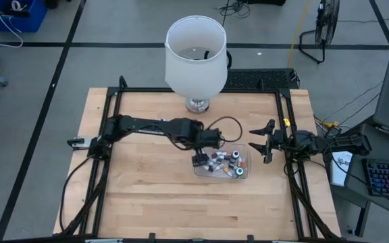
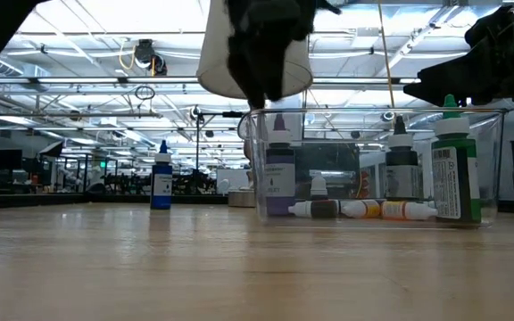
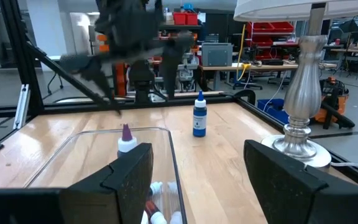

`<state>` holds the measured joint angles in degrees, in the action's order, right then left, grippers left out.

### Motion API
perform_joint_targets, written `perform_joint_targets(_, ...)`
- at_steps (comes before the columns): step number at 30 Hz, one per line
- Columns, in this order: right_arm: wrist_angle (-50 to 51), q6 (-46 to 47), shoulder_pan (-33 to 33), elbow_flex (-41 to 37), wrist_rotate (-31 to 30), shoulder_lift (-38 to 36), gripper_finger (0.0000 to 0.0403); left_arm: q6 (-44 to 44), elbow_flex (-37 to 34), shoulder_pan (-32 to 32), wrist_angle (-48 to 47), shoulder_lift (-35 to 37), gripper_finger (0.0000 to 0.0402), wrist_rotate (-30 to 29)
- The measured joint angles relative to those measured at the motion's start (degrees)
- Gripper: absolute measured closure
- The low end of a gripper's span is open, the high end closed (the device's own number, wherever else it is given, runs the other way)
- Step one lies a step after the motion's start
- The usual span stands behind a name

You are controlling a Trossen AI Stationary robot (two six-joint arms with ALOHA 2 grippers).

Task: Pick & Place food coloring
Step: Put the large blue food coloring bottle into the transparent bin

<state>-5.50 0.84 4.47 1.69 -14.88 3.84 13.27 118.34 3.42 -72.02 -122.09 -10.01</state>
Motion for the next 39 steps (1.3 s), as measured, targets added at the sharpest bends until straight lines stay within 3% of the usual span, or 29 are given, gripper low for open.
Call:
perform_joint_targets(8,0.1,0.0,0.0,0.0,0.0,0.1,0.0165,12.2,-0.2,-1.5,-19.1,5.7,0.0008,-11.4)
perform_joint_targets(12,0.1,0.0,0.0,0.0,0.0,0.2,0.0165,10.2,-4.7,-5.2,-16.3,10.1,0.0008,-6.9)
perform_joint_targets(15,-0.2,0.0,0.0,0.0,0.0,0.3,0.0165,11.9,-8.6,-9.2,-18.7,12.0,0.0007,-9.7)
perform_joint_targets(21,0.1,0.0,0.0,0.0,0.0,0.5,0.0165,14.4,-18.9,-17.5,-17.3,16.6,0.0007,-8.0)
perform_joint_targets(25,0.1,0.0,0.0,0.0,0.0,0.4,0.0165,12.6,-25.6,-21.1,-10.8,17.6,0.0007,-6.1)
perform_joint_targets(30,0.1,0.0,0.0,0.0,0.0,0.4,0.0165,7.8,-30.6,-23.1,-3.5,18.0,0.0007,-1.6)
perform_joint_targets(39,0.1,0.0,0.0,0.0,0.0,0.4,0.0165,8.5,-34.8,-22.7,-1.0,18.0,0.0007,-1.5)
